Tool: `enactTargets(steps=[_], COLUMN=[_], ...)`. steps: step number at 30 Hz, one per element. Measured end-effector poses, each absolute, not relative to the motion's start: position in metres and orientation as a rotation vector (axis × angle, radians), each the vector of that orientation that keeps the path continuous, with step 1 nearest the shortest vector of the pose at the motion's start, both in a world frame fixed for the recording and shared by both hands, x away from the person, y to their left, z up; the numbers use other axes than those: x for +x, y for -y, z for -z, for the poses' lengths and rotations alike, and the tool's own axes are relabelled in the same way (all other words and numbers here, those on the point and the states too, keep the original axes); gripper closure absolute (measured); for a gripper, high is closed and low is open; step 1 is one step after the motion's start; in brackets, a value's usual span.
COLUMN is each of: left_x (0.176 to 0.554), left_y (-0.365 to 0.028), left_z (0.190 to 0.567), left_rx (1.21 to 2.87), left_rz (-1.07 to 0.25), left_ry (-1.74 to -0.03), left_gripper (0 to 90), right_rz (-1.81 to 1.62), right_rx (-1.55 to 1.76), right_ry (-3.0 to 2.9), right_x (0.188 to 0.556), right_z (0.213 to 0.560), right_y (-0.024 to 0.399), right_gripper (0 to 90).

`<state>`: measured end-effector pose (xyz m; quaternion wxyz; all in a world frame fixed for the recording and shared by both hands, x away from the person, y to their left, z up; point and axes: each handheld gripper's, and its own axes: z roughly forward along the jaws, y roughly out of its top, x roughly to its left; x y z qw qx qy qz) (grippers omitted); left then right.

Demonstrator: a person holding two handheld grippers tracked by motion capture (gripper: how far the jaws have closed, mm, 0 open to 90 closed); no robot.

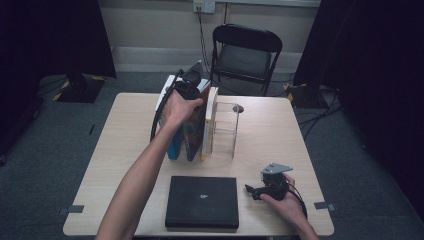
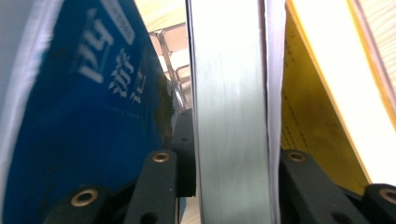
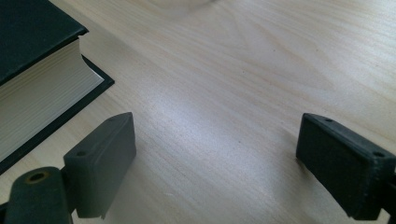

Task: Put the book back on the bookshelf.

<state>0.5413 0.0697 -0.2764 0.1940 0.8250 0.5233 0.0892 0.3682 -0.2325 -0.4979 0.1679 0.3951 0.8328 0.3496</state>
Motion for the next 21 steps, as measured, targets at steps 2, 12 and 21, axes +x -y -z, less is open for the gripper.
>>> enactTargets(steps=[2,12,21], left_x=[0.538,0.524,0.505], left_y=[-0.071,-0.076,-0.09], left_z=[0.275,0.284,0.29], left_rx=[2.318,2.317,2.268], left_rz=[-0.261,-0.294,-0.304], left_ry=[-1.46,-1.375,-1.29], left_gripper=[67.6,61.2,51.2], right_rz=[-0.994,-0.993,-0.994], right_rx=[1.124,1.126,1.123], right_ry=[-2.369,-2.368,-2.367], right_x=[0.368,0.368,0.368], right_z=[0.498,0.498,0.498], right_y=[0.232,0.232,0.232], right_gripper=[11.8,11.8,11.8])
